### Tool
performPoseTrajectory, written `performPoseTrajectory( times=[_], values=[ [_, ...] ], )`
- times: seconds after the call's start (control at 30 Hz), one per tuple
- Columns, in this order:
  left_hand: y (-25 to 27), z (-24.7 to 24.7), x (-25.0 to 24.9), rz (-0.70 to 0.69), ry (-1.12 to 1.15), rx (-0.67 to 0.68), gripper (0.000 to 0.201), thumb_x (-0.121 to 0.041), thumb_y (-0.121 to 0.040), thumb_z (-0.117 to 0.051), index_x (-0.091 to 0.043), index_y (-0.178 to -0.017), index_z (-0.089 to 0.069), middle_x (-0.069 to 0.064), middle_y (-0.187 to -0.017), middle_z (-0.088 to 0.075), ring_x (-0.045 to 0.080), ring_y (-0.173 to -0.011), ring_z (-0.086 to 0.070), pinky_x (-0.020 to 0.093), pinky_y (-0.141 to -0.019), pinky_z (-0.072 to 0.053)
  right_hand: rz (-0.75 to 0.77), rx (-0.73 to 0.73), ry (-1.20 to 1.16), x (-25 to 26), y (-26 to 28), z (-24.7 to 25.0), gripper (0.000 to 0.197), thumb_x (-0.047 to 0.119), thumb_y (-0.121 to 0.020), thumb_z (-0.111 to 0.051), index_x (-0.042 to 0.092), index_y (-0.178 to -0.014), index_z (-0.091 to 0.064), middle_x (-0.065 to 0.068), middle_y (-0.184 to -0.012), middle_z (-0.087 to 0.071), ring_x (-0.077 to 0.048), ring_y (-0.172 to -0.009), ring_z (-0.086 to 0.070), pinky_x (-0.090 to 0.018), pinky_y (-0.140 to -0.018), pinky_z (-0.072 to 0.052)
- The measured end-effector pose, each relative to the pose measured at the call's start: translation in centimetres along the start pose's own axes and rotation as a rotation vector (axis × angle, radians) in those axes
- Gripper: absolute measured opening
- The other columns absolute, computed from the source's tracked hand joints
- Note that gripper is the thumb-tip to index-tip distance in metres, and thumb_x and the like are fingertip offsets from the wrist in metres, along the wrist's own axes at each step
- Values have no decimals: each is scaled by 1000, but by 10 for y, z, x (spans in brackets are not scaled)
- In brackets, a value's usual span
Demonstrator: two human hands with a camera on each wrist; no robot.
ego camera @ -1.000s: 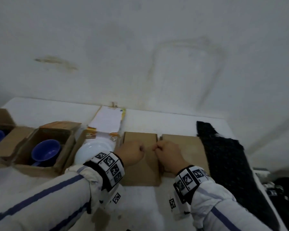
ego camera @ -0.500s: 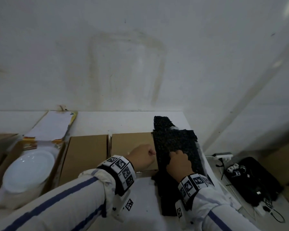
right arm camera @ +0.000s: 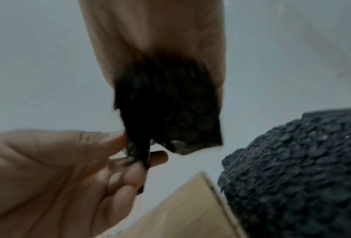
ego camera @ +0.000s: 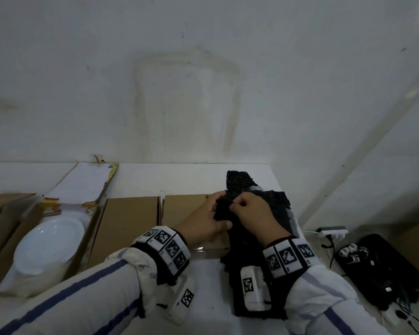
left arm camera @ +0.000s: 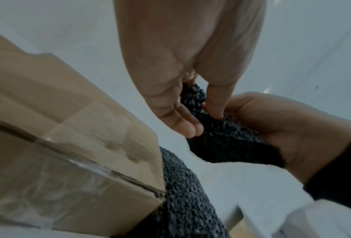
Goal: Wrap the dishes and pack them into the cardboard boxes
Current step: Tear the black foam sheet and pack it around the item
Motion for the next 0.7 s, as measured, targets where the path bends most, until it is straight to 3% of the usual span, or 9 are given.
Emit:
performPoseTrajectory(
  times=[0.07, 0.13, 0.27, 0.37, 0.43, 0.5, 0.6, 0.7],
  values=[
    [5, 17, 2, -29, -24, -77, 45, -7, -85, -65, -24, -123, -50, 7, -114, -62, 28, -100, -62, 39, -81, -53, -18, 48, -253, 16, 0, -13, 12, 15, -85, -61, 18, -75, -56, -8, -81, -62, -27, -80, -61, -37, -72, -51],
    [13, 37, 6, -30, -24, -150, 31, -7, -86, -63, -18, -115, -60, 13, -111, -67, 27, -98, -65, 39, -85, -53, -3, 73, -428, 31, 3, -27, 15, 10, -84, -63, 23, -78, -58, -12, -83, -61, -30, -79, -62, -42, -75, -53],
    [40, 91, 26, 49, 85, -374, 17, -8, -90, -61, -25, -90, -64, 8, -98, -70, 24, -95, -66, 37, -88, -53, 94, 359, -611, 72, 12, -66, 43, -8, -86, -53, 26, -113, -57, 2, -97, -60, -17, -82, -60, -33, -81, -52],
    [67, 134, 40, 95, 126, -427, 15, -7, -91, -58, -18, -94, -67, 10, -101, -70, 27, -97, -66, 40, -89, -53, 237, 538, -444, 111, 22, -99, 44, 1, -88, -56, 35, -116, -56, 2, -111, -63, -16, -93, -61, -29, -83, -51],
    [92, 165, 48, 113, 171, -467, 13, -6, -89, -60, -6, -101, -66, 15, -99, -69, 27, -89, -67, 36, -78, -55, 278, 624, -410, 140, 29, -124, 37, 11, -91, -59, 34, -119, -55, 5, -110, -64, -14, -95, -63, -29, -83, -53],
    [117, 195, 57, 125, 139, -558, 15, -11, -83, -68, -6, -95, -63, 12, -89, -68, 23, -79, -66, 32, -68, -54, 251, 716, -440, 166, 37, -156, 37, 14, -92, -59, 27, -126, -52, 7, -107, -63, -13, -97, -63, -26, -85, -53],
    [153, 235, 67, 228, -11, -612, 17, -8, -81, -68, -11, -79, -52, 6, -74, -60, 19, -67, -60, 29, -60, -52, 348, 631, -204, 193, 42, -212, 31, 12, -91, -58, 21, -121, -57, 6, -102, -59, -12, -97, -57, -15, -77, -46],
    [184, 270, 70, 399, -220, -503, 5, -5, -83, -62, -10, -83, -59, 14, -82, -65, 22, -74, -62, 36, -71, -55, 402, 559, -50, 214, 51, -259, 21, 12, -87, -59, 23, -105, -61, 10, -91, -56, -8, -86, -54, -7, -60, -36]
  ],
)
Point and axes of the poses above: each hand's wrist, its own y-axis away from the middle knuckle, its own z-axis out of the back of the hand, x = y × z, the point moved 2 cm from there along -y, towards the middle knuckle
